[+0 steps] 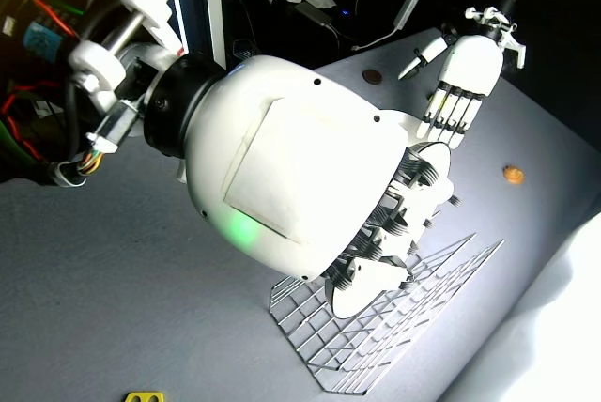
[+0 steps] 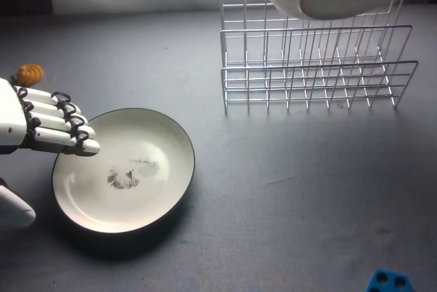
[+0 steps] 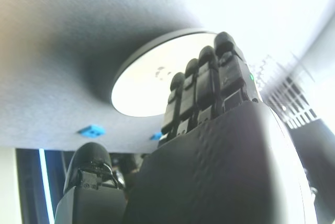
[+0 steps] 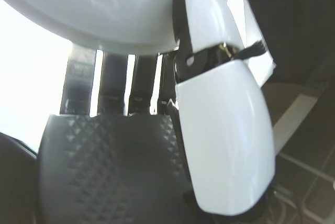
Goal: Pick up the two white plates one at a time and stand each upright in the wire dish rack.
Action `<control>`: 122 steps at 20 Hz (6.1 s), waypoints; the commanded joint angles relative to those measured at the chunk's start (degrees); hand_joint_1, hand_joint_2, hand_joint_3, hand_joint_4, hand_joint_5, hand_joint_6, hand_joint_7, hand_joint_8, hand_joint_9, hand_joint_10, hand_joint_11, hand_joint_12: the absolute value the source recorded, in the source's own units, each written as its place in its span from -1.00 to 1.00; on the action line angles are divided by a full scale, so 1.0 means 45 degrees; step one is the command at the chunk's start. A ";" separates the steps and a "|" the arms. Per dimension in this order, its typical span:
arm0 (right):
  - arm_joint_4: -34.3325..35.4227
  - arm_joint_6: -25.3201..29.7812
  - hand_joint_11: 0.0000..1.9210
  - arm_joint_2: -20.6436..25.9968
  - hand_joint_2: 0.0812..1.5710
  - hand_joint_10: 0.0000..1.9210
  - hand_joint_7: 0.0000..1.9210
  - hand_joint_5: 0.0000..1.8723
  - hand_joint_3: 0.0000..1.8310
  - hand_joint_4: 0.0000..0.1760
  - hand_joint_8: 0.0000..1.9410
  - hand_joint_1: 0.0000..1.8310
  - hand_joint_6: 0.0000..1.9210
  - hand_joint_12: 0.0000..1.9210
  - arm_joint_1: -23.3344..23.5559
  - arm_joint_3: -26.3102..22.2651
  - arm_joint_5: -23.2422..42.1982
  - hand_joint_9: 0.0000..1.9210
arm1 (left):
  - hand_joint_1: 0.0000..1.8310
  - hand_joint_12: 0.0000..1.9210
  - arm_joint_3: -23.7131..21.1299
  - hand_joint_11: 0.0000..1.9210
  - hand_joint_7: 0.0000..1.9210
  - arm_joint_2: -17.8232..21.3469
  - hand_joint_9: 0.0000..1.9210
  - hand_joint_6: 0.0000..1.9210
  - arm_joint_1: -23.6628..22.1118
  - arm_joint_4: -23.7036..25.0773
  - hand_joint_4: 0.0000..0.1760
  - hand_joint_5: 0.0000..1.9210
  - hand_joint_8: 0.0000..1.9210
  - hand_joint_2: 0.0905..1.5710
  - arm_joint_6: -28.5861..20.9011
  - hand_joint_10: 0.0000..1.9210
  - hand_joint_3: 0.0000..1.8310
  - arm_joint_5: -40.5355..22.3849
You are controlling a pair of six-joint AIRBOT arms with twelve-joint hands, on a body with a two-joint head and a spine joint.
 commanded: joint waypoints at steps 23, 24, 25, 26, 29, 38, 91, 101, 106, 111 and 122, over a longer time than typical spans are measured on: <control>0.1226 0.0473 -0.36 -0.1201 0.41 0.26 0.02 -0.06 -1.00 -1.00 0.00 0.49 0.18 0.37 0.0061 0.1870 0.0896 -0.10 | -1.00 -0.82 -0.0129 -1.00 -0.96 -0.0002 -0.97 -1.00 -0.0024 -0.0753 -1.00 -0.95 -1.00 0.35 -0.0050 -1.00 -1.00 0.0202; 0.1380 0.0473 -0.37 -0.1261 0.41 0.27 0.02 -0.07 -1.00 -1.00 0.01 0.49 0.19 0.37 0.0021 0.1959 0.0867 -0.10 | -1.00 -0.84 -0.0129 -1.00 -0.96 -0.0002 -0.97 -1.00 -0.0024 -0.0753 -1.00 -0.95 -1.00 0.35 -0.0050 -1.00 -1.00 0.0202; 0.1685 0.0473 -0.37 -0.1336 0.42 0.28 0.01 -0.07 -1.00 -1.00 0.02 0.49 0.20 0.37 -0.0072 0.2060 0.0860 -0.11 | -1.00 -0.87 -0.0129 -1.00 -0.97 -0.0002 -0.97 -1.00 -0.0024 -0.0753 -1.00 -0.96 -1.00 0.35 -0.0050 -1.00 -1.00 0.0202; 0.1932 0.0474 -0.37 -0.1421 0.41 0.26 0.03 -0.06 -1.00 -1.00 0.00 0.49 0.18 0.36 -0.0138 0.2161 0.0760 -0.10 | -1.00 -0.86 -0.0129 -1.00 -0.96 -0.0002 -0.97 -1.00 -0.0024 -0.0753 -1.00 -0.96 -1.00 0.35 -0.0050 -1.00 -1.00 0.0202; 0.2134 0.0475 -0.38 -0.1600 0.41 0.28 0.03 -0.08 -1.00 -1.00 0.01 0.49 0.19 0.38 -0.0162 0.2354 0.0665 -0.11 | -1.00 -0.83 -0.0128 -1.00 -0.95 -0.0006 -0.96 -1.00 -0.0024 -0.0753 -1.00 -0.95 -1.00 0.36 -0.0050 -1.00 -1.00 0.0202; 0.2309 0.0487 -0.37 -0.1929 0.41 0.28 0.03 -0.09 -1.00 -1.00 -0.01 0.49 0.20 0.36 -0.0382 0.2848 0.0653 -0.10 | -1.00 -0.83 -0.0119 -1.00 -0.96 -0.0064 -0.96 -1.00 0.0056 -0.0723 -1.00 -0.96 -1.00 0.36 -0.0049 -1.00 -1.00 0.0217; 0.2864 0.0565 -1.00 -0.3213 0.30 -0.05 -0.70 -0.64 -1.00 -1.00 -0.17 0.11 -0.51 0.20 -0.2008 0.4154 0.0563 -0.80 | -1.00 -0.85 -0.0511 -1.00 -0.94 0.0491 -0.96 -1.00 0.0214 0.0756 -1.00 -0.94 -1.00 0.37 -0.0967 -1.00 -1.00 0.0248; 0.2651 0.0431 -1.00 -0.2905 0.28 -0.10 -0.82 -0.78 -1.00 -1.00 -0.14 0.02 -0.59 0.00 -0.0816 0.3775 0.0384 -0.90 | -1.00 -0.86 -0.0565 -1.00 -0.95 0.0469 -0.96 -1.00 0.0498 0.0770 -1.00 -0.95 -1.00 0.37 -0.0979 -1.00 -1.00 0.0276; -0.2071 0.0416 -1.00 -0.2633 0.30 -0.11 -0.83 -0.78 -1.00 -1.00 -0.16 -0.03 -0.58 -0.11 -0.0122 0.2611 0.1865 -0.93 | -1.00 -0.76 -0.0591 -1.00 -0.93 0.0436 -0.94 -1.00 0.0708 0.0770 -1.00 -0.93 -1.00 0.37 -0.1027 -1.00 -1.00 0.0282; -0.6394 -0.0416 -1.00 -0.2486 0.31 -0.19 -0.83 -0.78 -1.00 -1.00 -0.24 -0.05 -0.57 -0.23 -0.0204 0.1115 0.2938 -0.96 | -1.00 -0.92 -0.0621 -1.00 -0.97 0.0379 -0.98 -1.00 0.1009 0.0769 -1.00 -0.96 -1.00 0.37 -0.1095 -1.00 -1.00 0.0286; -0.9235 -0.5207 -1.00 -0.3267 0.36 -1.00 -1.00 -1.00 -0.99 -1.00 -1.00 0.15 -1.00 -1.00 -0.2241 -0.1793 0.3423 -1.00 | -1.00 -0.95 -0.0749 -0.98 -0.98 0.0094 -0.99 -0.99 0.2445 0.0611 -1.00 -0.97 -0.99 0.37 -0.1099 -1.00 -1.00 0.0295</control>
